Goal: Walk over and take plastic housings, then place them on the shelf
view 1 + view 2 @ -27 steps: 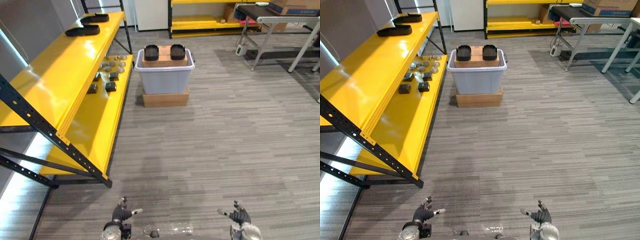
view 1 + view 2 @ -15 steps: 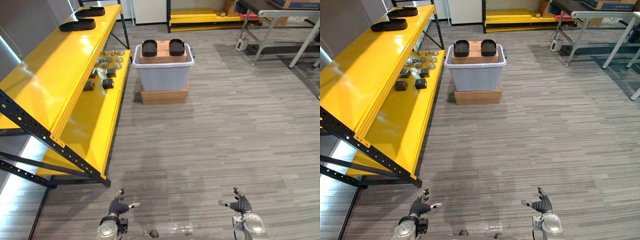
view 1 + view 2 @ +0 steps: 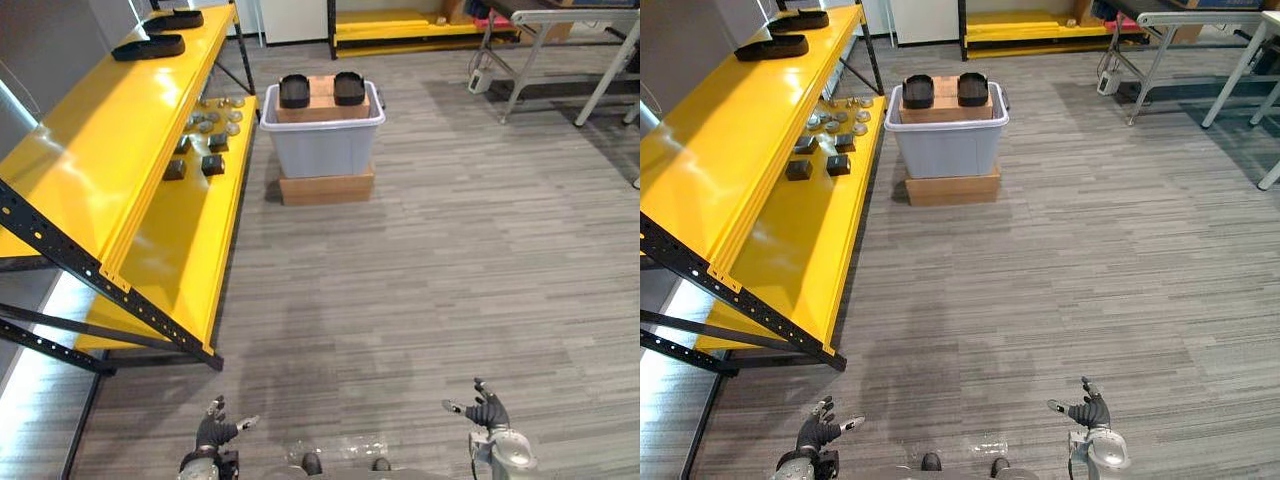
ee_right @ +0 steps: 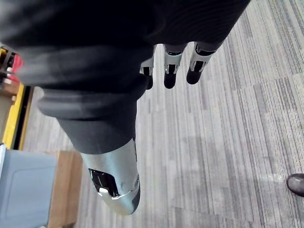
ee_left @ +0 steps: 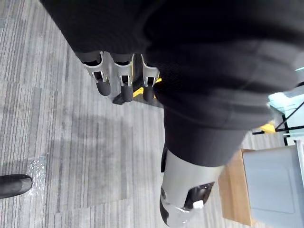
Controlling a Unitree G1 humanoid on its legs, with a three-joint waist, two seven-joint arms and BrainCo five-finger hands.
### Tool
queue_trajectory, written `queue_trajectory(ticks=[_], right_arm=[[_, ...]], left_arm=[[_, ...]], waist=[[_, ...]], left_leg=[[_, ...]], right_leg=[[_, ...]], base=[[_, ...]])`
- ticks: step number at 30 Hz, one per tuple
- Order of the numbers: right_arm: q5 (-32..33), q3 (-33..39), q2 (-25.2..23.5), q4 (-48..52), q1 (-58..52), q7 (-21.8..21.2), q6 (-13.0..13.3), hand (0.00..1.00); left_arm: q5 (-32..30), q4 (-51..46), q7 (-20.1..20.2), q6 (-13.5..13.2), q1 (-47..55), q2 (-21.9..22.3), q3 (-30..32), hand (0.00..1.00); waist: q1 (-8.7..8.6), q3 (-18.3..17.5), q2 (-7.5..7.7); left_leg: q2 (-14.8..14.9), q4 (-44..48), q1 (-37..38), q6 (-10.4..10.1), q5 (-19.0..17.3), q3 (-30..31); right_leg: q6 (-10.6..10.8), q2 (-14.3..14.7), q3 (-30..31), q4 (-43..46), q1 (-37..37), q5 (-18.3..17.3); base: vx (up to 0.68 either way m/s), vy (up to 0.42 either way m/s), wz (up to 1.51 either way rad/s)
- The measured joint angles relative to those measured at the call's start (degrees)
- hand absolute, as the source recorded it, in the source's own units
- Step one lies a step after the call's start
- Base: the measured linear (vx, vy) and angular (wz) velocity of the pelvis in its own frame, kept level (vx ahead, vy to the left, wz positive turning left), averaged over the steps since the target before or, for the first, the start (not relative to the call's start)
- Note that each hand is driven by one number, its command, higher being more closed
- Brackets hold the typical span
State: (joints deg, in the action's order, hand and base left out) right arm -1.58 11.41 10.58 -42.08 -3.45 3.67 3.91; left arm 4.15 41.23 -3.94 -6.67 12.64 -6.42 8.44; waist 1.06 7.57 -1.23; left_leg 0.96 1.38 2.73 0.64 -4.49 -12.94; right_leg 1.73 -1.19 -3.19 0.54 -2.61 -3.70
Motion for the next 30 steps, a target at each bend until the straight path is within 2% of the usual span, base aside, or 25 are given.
queue_trajectory(ticks=[3, 4, 6, 7, 8, 9, 10, 12, 13, 14, 16, 17, 18, 19, 20, 21, 22, 23, 24, 25, 26, 27, 28, 29, 30], right_arm=[[0.0, 0.5, 0.0, -1.1, 2.0, 0.1, 0.0, 0.00], [0.1, 1.1, 0.0, -1.5, 2.0, 0.1, 0.0, 0.00], [0.7, 1.5, -0.2, -1.6, 1.5, 0.2, -0.1, 0.00], [1.2, 1.5, -0.5, -1.6, 0.8, 0.2, -0.2, 0.00], [1.5, 1.5, -0.7, -1.6, -0.3, 0.2, -0.5, 0.00], [1.7, 1.4, -0.8, -1.6, -0.6, 0.2, -0.5, 0.00], [1.9, 1.3, -0.8, -1.6, -0.4, 0.2, -0.5, 0.00], [2.3, 1.1, -0.4, -1.6, 0.9, 0.2, -0.5, 0.00], [2.5, 1.1, -0.1, -1.6, 2.5, 0.3, -0.4, 0.00], [3.2, 1.1, 0.2, -1.5, 4.0, 0.5, -0.4, 0.00], [3.3, 1.0, 0.6, -1.4, 4.7, 1.0, -0.2, 0.00], [3.2, 1.0, 0.6, -1.4, 4.3, 1.2, -0.2, 0.00], [3.2, 1.0, 0.9, -1.3, 3.9, 1.2, -0.3, 0.00], [3.2, 1.0, 1.2, -1.3, 3.4, 1.2, -0.3, 0.00], [3.1, 1.0, 1.4, -1.3, 3.5, 1.0, -0.3, 0.00], [3.1, 1.0, 1.3, -1.3, 3.7, 0.9, -0.3, 0.00], [3.1, 1.0, 1.3, -1.4, 3.6, 0.5, -0.3, 0.00], [3.1, 0.9, 1.4, -1.4, 3.4, 0.2, -0.3, 0.00], [3.2, 0.1, 1.5, -1.5, 3.0, 0.1, -0.3, 0.00], [3.3, -0.7, 1.5, -1.6, 3.1, 0.1, -0.3, 0.00], [3.4, -1.2, 1.3, -1.6, 3.0, 0.1, 0.0, 0.00], [3.5, -1.2, 1.3, -1.6, 3.0, 0.2, 0.1, 0.00], [3.8, -1.2, 1.3, -1.7, 3.0, 0.4, 0.1, 0.00], [4.0, -1.0, 1.4, -1.8, 3.0, 0.4, 0.2, 0.00], [4.2, -1.0, 1.5, -2.0, 3.0, 0.4, 0.2, 0.00]], left_arm=[[1.7, -0.4, -0.2, 0.0, -0.4, 0.3, 0.8, 0.00], [2.1, -0.6, -0.2, 0.0, -0.7, 0.7, 0.8, 0.00], [2.5, -0.7, -0.2, 0.0, -0.6, 1.2, 0.7, 0.00], [2.5, -0.7, -0.2, 0.1, -1.1, 1.0, 0.6, 0.00], [2.5, -0.7, -0.4, 0.2, -1.5, 0.7, 0.6, 0.00], [2.5, -0.7, -0.5, 0.2, -1.5, 0.5, 0.6, 0.00], [2.5, -0.8, -1.1, 0.2, -1.6, 0.1, 0.6, 0.00], [3.0, -0.8, -1.5, 0.2, -3.2, -0.2, 0.5, 0.00], [3.1, -0.8, -1.6, 0.1, -4.6, -0.5, 0.5, 0.00], [3.1, -0.9, -1.8, 0.1, -5.7, -0.6, 0.4, 0.00], [3.1, -0.9, -2.4, 0.0, -6.7, -0.8, 0.4, 0.00], [3.0, -0.9, -2.5, 0.0, -6.4, -1.2, 0.4, 0.00], [3.0, -0.5, -2.5, 0.0, -6.4, -0.8, 0.3, 0.00], [2.9, 0.0, -2.4, 0.0, -6.4, -0.5, -0.4, 0.00], [2.9, 0.0, -2.4, 0.0, -6.0, 0.0, -1.5, 0.00], [2.9, 0.4, -2.4, -0.1, -6.0, 0.3, -1.5, 0.00], [2.9, 0.9, -2.4, -0.1, -6.0, 0.6, -1.4, 0.00], [2.9, 1.7, -2.3, 0.0, -5.9, 1.0, -1.4, 0.00], [2.9, 1.9, -2.1, 0.0, -5.4, 1.4, -1.4, 0.00], [2.9, 2.0, -2.0, 0.1, -5.2, 1.4, -1.4, 0.00], [2.9, 2.1, -1.3, 0.2, -5.0, 1.4, -1.4, 0.00], [2.9, 2.1, -1.2, 0.2, -5.0, 1.4, -1.4, 0.00], [2.9, 1.7, -1.1, 0.2, -5.0, 1.5, -1.4, 0.00], [2.9, 1.2, -1.0, 0.2, -5.0, 1.6, -1.4, 0.00], [2.9, 1.0, -1.0, 0.2, -5.0, 1.6, -1.4, 0.00]], waist=[[0.03, 0.1, -0.23], [-0.03, 0.4, -0.59], [-0.17, 1.0, -1.18], [-0.57, 1.5, -0.70], [-0.48, 2.1, -0.23], [-0.45, 2.3, -0.55], [-0.59, 2.4, -0.30], [-0.95, 3.5, -0.62], [-1.45, 5.1, -1.31], [-1.94, 6.3, -1.17], [-2.39, 7.3, 0.05], [-3.19, 7.5, 2.09], [-3.40, 7.5, 1.77], [-3.53, 7.3, 0.96], [-3.33, 7.1, -1.14], [-3.40, 7.1, -2.17], [-3.45, 7.2, -2.86], [-3.58, 7.2, -3.57], [-3.28, 7.4, -3.94], [-2.93, 7.7, -3.71], [-1.88, 8.4, -2.38], [-1.74, 8.5, -1.99], [-1.21, 8.6, -0.78], [-0.39, 8.7, -0.64], [-0.18, 8.9, -0.27]], left_leg=[[0.3, 4.2, -1.9, 0.5, -3.7, -1.2], [0.3, 5.7, -2.1, 1.0, -5.6, -1.1], [0.2, 7.1, -1.5, 1.3, -7.8, -0.5], [-0.6, 7.3, 0.5, 2.0, -8.9, 0.5], [-1.2, 7.6, 2.5, 2.4, -10.1, 1.4], [-1.3, 7.6, 3.2, 2.4, -10.6, 1.9], [-1.0, 7.5, 4.6, 2.4, -11.3, 2.6], [0.4, 6.3, 6.7, 2.1, -11.8, 3.7], [1.9, 4.7, 8.6, 1.7, -11.8, 4.7], [2.7, 3.4, 10.7, 0.8, -11.8, 5.5], [2.8, 2.6, 13.3, -1.2, -12.9, 6.7], [2.4, 2.7, 16.1, -3.6, -14.4, 8.8], [3.2, 3.3, 17.1, -4.4, -15.1, 9.7], [4.5, 5.6, 17.0, -4.6, -15.1, 10.1], [6.9, 12.4, 14.7, -5.1, -14.8, 10.6], [8.9, 20.4, 11.3, -7.1, -12.9, 10.7], [10.6, 29.9, 7.3, -7.7, -8.1, 10.8], [13.0, 40.3, 2.4, -7.9, 0.2, 10.6], [18.4, 58.4, -5.0, -6.6, 2.9, 7.3], [20.2, 64.0, -7.3, -4.6, 1.5, 5.3], [20.7, 70.8, -11.7, -0.7, -1.3, 1.5], [20.3, 70.8, -12.6, -0.5, -1.8, 0.8], [18.0, 67.6, -16.3, -0.6, -3.5, -1.6], [15.4, 60.8, -20.1, -1.6, -4.9, -2.5], [14.1, 56.6, -21.6, -1.4, -5.6, -2.8]], right_leg=[[3.4, -0.6, 0.6, 4.7, 2.3, -3.1], [5.3, -1.2, -0.4, 10.8, 4.6, -5.1], [5.4, -3.0, -3.8, 27.2, 11.4, -6.6], [4.5, -5.7, -6.3, 38.7, 16.1, -7.3], [4.0, -7.6, -7.9, 43.5, 18.2, -8.5], [3.8, -8.1, -8.7, 43.7, 19.1, -9.0], [3.2, -8.6, -10.6, 41.9, 21.0, -9.4], [2.9, -7.7, -12.7, 34.3, 24.1, -8.9], [3.1, -5.7, -12.8, 26.4, 25.7, -6.0], [3.4, -4.4, -12.4, 17.1, 26.7, -1.0], [3.4, -4.5, -11.8, 8.6, 28.0, 4.6], [2.1, -5.4, -10.0, 7.6, 28.3, 6.1], [-0.4, -5.5, -9.1, 11.2, 29.1, 10.7], [-1.6, -5.3, -9.4, 17.3, 31.0, 11.8], [-3.5, -4.3, -10.9, 22.7, 32.0, 7.5], [-4.7, -3.3, -11.9, 24.9, 31.7, 4.6], [-5.5, -2.3, -12.9, 25.6, 30.0, 1.8], [-6.0, -1.0, -13.9, 24.6, 26.9, -0.1], [-7.1, 1.6, -14.5, 21.4, 20.4, -1.7], [-7.6, 2.6, -14.2, 19.7, 17.3, -2.1], [-7.9, 3.3, -13.4, 14.5, 9.4, -2.8], [-7.8, 3.3, -13.2, 13.5, 8.1, -2.8], [-7.8, 3.0, -12.4, 9.2, 3.4, -2.8], [-7.6, 3.1, -12.0, 5.9, -0.3, -2.9], [-7.4, 3.2, -11.8, 4.5, -1.8, -3.0]], base=[[0.10, 0.046, -0.23], [0.14, 0.101, -0.10], [0.13, 0.115, 0.04], [0.25, 0.108, 0.38], [0.30, 0.096, 0.43], [0.34, 0.071, 0.38], [0.38, 0.042, 0.36], [0.43, -0.007, 0.45], [0.58, -0.105, 0.54], [0.61, -0.131, 0.51], [0.59, -0.188, 0.57], [0.51, -0.195, 0.71], [0.64, -0.268, 0.64], [0.52, -0.252, 0.23], [0.78, -0.403, 0.15], [0.81, -0.451, 0.10], [0.69, -0.382, 0.20], [0.70, -0.355, 0.21], [0.67, -0.307, 0.10], [0.78, -0.312, -0.02], [0.62, -0.226, -0.07], [0.59, -0.187, -0.08], [0.55, -0.155, -0.11], [0.54, -0.134, -0.13], [0.54, -0.075, -0.07]])
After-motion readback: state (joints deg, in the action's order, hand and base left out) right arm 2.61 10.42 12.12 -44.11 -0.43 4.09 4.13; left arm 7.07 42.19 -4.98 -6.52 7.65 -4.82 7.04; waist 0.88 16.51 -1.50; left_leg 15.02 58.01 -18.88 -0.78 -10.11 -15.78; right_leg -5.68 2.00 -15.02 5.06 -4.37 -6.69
